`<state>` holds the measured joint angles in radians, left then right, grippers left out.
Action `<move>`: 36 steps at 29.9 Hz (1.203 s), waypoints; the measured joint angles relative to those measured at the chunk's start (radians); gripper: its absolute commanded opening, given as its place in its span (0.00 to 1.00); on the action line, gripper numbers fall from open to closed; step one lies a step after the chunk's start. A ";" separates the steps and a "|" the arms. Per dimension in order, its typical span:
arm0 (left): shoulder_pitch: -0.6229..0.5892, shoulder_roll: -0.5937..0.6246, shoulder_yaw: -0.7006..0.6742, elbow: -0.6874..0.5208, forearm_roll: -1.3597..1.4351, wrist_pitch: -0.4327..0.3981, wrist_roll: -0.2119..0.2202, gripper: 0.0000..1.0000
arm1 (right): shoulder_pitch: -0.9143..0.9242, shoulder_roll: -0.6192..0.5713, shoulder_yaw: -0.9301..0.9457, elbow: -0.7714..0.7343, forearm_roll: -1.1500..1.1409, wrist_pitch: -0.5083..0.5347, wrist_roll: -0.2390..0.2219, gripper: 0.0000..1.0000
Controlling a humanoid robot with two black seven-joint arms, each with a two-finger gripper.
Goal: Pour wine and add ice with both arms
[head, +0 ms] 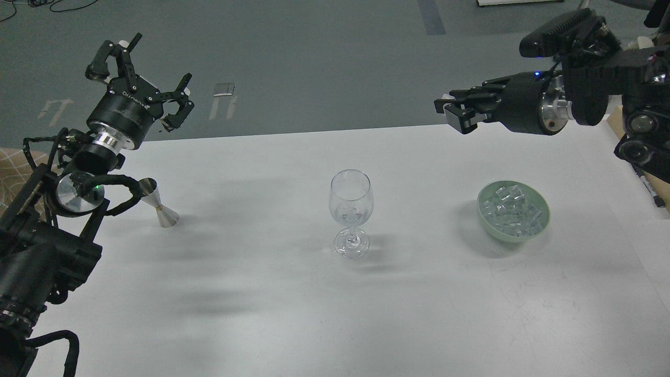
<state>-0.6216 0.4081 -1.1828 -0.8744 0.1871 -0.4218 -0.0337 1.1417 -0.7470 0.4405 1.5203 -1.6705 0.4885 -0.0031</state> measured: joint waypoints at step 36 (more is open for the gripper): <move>-0.009 -0.001 -0.009 0.000 -0.003 0.000 0.000 0.98 | 0.041 0.230 -0.010 0.081 -0.001 0.000 -0.003 0.00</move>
<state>-0.6302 0.4068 -1.1917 -0.8744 0.1840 -0.4216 -0.0337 1.1825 -0.5173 0.4309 1.6014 -1.6716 0.4887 -0.0062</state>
